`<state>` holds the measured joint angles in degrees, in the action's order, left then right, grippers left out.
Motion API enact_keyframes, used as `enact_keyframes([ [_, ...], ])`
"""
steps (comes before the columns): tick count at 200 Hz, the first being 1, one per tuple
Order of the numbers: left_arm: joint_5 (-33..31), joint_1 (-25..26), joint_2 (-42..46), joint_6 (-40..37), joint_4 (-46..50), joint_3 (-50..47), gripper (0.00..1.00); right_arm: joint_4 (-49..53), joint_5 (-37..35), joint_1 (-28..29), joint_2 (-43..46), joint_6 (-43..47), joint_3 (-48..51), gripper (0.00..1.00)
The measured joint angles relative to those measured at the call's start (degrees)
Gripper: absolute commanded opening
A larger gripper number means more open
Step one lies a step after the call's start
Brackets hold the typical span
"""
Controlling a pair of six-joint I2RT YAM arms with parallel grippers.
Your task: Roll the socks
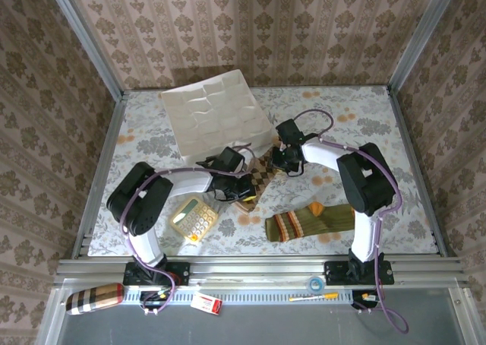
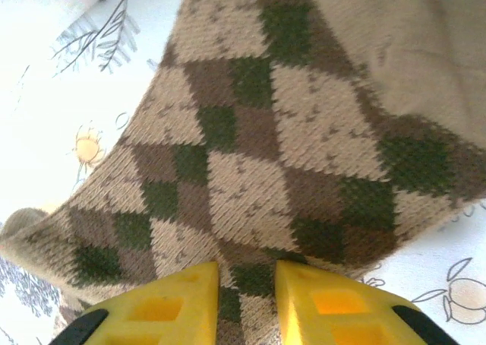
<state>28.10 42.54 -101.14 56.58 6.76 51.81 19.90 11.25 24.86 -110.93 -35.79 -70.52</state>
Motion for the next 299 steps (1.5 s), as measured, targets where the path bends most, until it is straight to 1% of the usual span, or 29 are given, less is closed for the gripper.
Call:
enact_keyframes([
  [13, 0.46, -0.17, 0.83, 0.9, 0.04, -0.59, 0.08, 0.0, -0.74, 0.74, 2.34, 3.1, 1.46, 0.36],
  [22, 0.57, -0.35, 2.14, 1.44, 0.07, -1.01, 0.09, 0.0, -1.38, 1.46, 5.9, 5.35, 3.78, 0.39],
  [38, 0.44, -1.27, 5.88, 2.8, -0.02, -1.99, 0.13, -0.22, -2.78, 2.99, 15.72, 9.88, 9.22, 0.44],
  [43, 0.42, -1.81, 7.58, 3.48, -0.17, -2.34, 0.13, -0.52, -3.13, 3.58, 18.91, 11.41, 10.73, 0.48],
  [54, 0.17, -3.21, 10.69, 4.44, -0.44, -2.84, 0.15, -1.03, -4.31, 4.94, 25.09, 14.05, 13.29, 0.5],
  [67, -0.15, -5.4, 14.14, 5.46, -0.61, -3.39, 0.15, -2.73, -6.49, 8.26, 31.87, 17.92, 16.52, 0.51],
  [72, -0.26, -6.29, 15.37, 5.66, -0.42, -3.5, 0.15, -3.52, -7.26, 10.49, 34.27, 19.76, 18.08, 0.52],
  [89, -0.5, -9.2, 18.4, 6.03, 0.68, -3.72, 0.15, -5.97, -9.81, 18.03, 37.55, 24.9, 22.23, 0.52],
  [113, -0.46, -11.74, 21.14, 6.01, 2.93, -4.94, 0.16, -9.53, -14.64, 29.62, 35.93, 32.89, 27.8, 0.55],
  [134, -0.39, -12.68, 23.26, 6.05, 4.92, -7.96, 0.16, -11.76, -19.3, 35.26, 30.23, 38.23, 28.13, 0.56],
  [169, -0.17, -14.62, 26.75, 6.49, 7.74, -12.66, 0.17, -14.56, -24.83, 38.16, 21.51, 45.05, 27.04, 0.55],
  [211, 0.35, -17.57, 28.89, 6.69, 8.26, -14.32, 0.17, -17.92, -30.14, 38.84, 13.6, 49.88, 22.14, 0.52],
  [225, 0.55, -18.27, 29.0, 6.69, 8.28, -14.36, 0.17, -18.64, -31.3, 38.84, 11.85, 50.95, 21.05, 0.48],
  [242, 0.68, -18.4, 29.03, 6.69, 8.26, -14.58, 0.18, -18.95, -32.11, 38.84, 10.36, 51.54, 20.17, 0.39],
  [249, 0.85, -18.51, 29.03, 6.69, 8.31, -14.75, 0.18, -18.97, -32.2, 38.84, 9.84, 51.8, 19.87, 0.33],
  [260, 0.94, -18.71, 29.03, 6.69, 8.31, -14.91, 0.18, -19.06, -32.13, 38.84, 9.38, 51.32, 19.63, 0.28],
  [271, 1.11, -18.99, 29.03, 6.69, 8.37, -14.95, 0.18, -18.97, -32.22, 38.95, 9.29, 51.43, 19.58, 0.19],
  [299, 1.14, -19.08, 29.03, 6.71, 8.85, -14.95, 0.18, -18.29, -31.95, 38.93, 9.33, 49.79, 19.58, 0.04],
])
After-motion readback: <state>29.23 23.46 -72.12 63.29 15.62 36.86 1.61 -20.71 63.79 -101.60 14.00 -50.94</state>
